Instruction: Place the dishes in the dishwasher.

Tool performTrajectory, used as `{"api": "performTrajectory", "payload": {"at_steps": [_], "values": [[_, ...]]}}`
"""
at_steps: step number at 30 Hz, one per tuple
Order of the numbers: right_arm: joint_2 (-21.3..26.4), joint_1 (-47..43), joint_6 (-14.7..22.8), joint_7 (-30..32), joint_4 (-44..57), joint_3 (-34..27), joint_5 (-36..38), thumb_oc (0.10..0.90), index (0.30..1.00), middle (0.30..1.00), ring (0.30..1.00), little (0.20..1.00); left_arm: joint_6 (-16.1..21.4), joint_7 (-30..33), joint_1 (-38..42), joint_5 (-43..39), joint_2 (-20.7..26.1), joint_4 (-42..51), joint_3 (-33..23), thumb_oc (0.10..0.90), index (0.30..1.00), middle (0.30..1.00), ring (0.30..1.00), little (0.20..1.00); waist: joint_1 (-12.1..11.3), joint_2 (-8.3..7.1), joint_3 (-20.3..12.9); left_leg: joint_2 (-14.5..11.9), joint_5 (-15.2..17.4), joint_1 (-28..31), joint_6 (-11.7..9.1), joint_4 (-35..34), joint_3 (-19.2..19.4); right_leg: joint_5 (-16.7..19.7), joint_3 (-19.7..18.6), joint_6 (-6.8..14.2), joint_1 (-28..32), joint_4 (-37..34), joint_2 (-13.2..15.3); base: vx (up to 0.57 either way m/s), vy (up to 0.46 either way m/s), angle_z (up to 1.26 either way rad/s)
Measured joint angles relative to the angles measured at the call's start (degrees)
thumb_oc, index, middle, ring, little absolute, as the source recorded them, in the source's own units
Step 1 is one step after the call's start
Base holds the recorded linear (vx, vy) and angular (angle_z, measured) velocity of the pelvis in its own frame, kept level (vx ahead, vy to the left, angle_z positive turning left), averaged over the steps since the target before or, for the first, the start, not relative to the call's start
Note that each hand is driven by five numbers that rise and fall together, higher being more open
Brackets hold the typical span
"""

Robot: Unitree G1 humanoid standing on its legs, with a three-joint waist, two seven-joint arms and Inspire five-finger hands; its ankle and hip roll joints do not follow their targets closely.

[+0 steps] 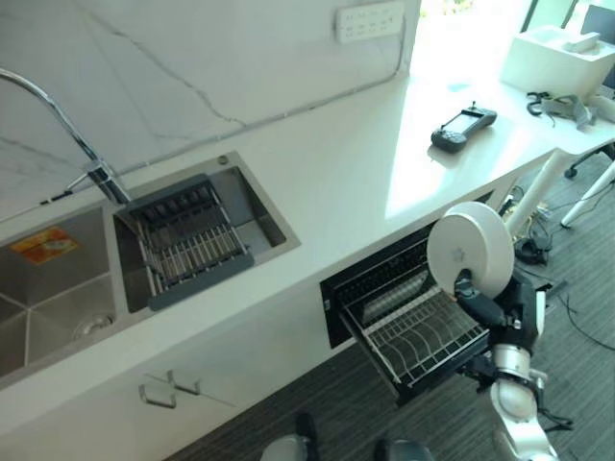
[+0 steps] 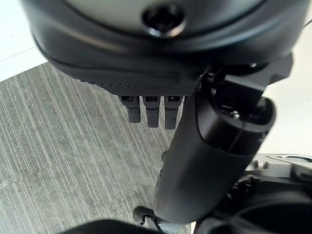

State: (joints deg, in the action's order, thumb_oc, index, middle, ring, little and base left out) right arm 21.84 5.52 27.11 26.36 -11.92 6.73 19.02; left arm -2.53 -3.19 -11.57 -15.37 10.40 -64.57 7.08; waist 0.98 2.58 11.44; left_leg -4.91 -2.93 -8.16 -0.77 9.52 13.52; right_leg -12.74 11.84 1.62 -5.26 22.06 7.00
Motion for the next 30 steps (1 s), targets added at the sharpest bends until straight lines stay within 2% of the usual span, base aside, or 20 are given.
{"api": "performTrajectory", "payload": {"at_steps": [5, 7, 9, 13, 17, 19, 24, 28, 29, 30], "values": [[0.63, -0.83, -1.44, 1.95, -2.85, 1.81, -1.01, 0.4, 0.3, 0.3, 0.3, 0.3, -0.04, 0.0, 0.22, 0.01, 0.02, -0.22, 0.0, 0.8, 0.9, 0.9, 0.9, 0.9, -0.03, -0.03, 0.18, 0.28, 0.05, 0.0, 0.18, 0.16, -0.72, -0.15, 0.54, 0.32, 0.63, -0.14, 0.25, 0.01, 0.028, 0.07], [0.62, -1.18, -3.6, 3.59, -6.31, 1.97, -1.06, 0.4, 0.3, 0.3, 0.3, 0.3, 0.04, -0.02, 0.36, -0.01, -0.01, -0.2, 0.0, 0.8, 0.9, 0.9, 0.9, 0.9, -0.46, 0.07, 0.27, 0.38, 0.13, -0.1, 0.29, 0.14, -1.14, -0.39, 1.2, 0.56, 0.75, -0.15, 0.34, 0.0, 0.028, 0.13], [0.6, -1.27, -6.06, 6.32, -9.2, 2.0, -1.19, 0.4, 0.3, 0.3, 0.3, 0.3, 0.02, -0.02, 1.1, -0.02, -0.04, -0.13, 0.12, 0.8, 0.9, 0.9, 0.9, 0.9, -1.44, 0.45, 0.9, 0.38, 0.11, -0.34, 0.38, 0.17, -1.45, -0.47, 1.34, 0.37, 0.73, -0.14, 0.34, -0.01, 0.042, 0.09], [0.36, -2.54, -9.95, 13.19, -12.55, 2.99, -5.45, 0.4, 0.3, 0.3, 0.3, 0.3, -0.03, 0.03, 2.14, -0.05, -0.04, -0.13, 1.47, 0.8, 0.9, 0.9, 0.9, 0.9, -1.69, 1.19, 2.15, 0.48, -0.21, -0.76, 0.55, 0.18, -1.73, -0.22, 1.84, 0.53, 0.52, -0.12, 0.38, 0.0, 0.026, 0.03], [0.36, -4.84, -11.87, 18.62, -17.05, 3.8, -8.41, 0.4, 0.3, 0.3, 0.3, 0.3, 0.0, 0.06, 2.36, -0.19, 0.18, -0.25, 2.46, 0.8, 0.9, 0.9, 0.9, 0.9, -1.64, 1.28, 2.29, 0.92, -0.48, -0.81, 0.49, 0.14, -2.36, -0.08, 2.51, 0.27, 0.8, -0.12, 0.69, 0.0, 0.04, 0.08], [0.38, -6.97, -13.29, 20.71, -20.66, 3.79, -9.87, 0.4, 0.3, 0.3, 0.3, 0.3, 0.01, 0.05, 3.0, -0.2, 0.24, -0.25, 2.94, 0.8, 0.9, 0.9, 0.9, 0.9, -2.68, 1.44, 2.64, 1.1, -0.5, -0.88, 0.54, 0.14, -2.61, -0.1, 2.71, 0.31, 0.86, -0.11, 0.83, 0.0, 0.033, 0.09], [0.39, -10.9, -16.01, 22.94, -23.07, 5.9, -13.65, 0.4, 0.3, 0.3, 0.3, 0.3, 0.08, 0.02, 4.42, -0.21, 0.39, -0.14, 4.58, 0.8, 0.9, 0.9, 0.9, 0.9, -3.29, 2.34, 4.53, 1.41, -0.82, -1.13, 0.55, 0.18, -3.48, -0.12, 3.27, 0.34, 1.15, 0.01, 1.05, -0.01, 0.028, 0.1], [0.45, -15.04, -18.8, 24.22, -28.57, 8.67, -18.19, 0.4, 0.3, 0.3, 0.3, 0.3, 0.17, 0.01, 5.23, -0.24, 0.39, -0.15, 5.38, 0.8, 0.9, 0.9, 0.9, 0.9, -4.75, 2.77, 4.65, 1.93, -1.12, -1.72, 0.53, 0.19, -4.82, -0.36, 4.41, 0.36, 1.13, 0.2, 1.29, 0.0, 0.016, 0.17], [0.81, -16.91, -20.63, 24.8, -29.7, 9.4, -20.17, 0.4, 0.3, 0.3, 0.3, 0.3, 0.17, -0.13, 5.76, -0.24, 0.41, -0.16, 5.87, 0.8, 0.9, 0.9, 0.9, 0.9, -6.11, 3.07, 5.18, 2.04, -1.21, -1.83, 0.56, 0.22, -5.04, -0.44, 4.67, 0.34, 1.12, 0.37, 1.4, -0.04, 0.021, 0.14], [1.34, -19.21, -21.56, 24.93, -30.61, 10.01, -21.3, 0.4, 0.3, 0.3, 0.3, 0.3, 0.2, -0.2, 6.37, -0.23, 0.43, -0.13, 6.21, 0.8, 0.9, 0.9, 0.9, 0.9, -6.33, 3.35, 6.04, 2.03, -1.34, -2.06, 0.56, 0.27, -5.31, -0.42, 4.96, 0.31, 1.01, 0.43, 1.45, -0.05, 0.03, 0.14]]}}
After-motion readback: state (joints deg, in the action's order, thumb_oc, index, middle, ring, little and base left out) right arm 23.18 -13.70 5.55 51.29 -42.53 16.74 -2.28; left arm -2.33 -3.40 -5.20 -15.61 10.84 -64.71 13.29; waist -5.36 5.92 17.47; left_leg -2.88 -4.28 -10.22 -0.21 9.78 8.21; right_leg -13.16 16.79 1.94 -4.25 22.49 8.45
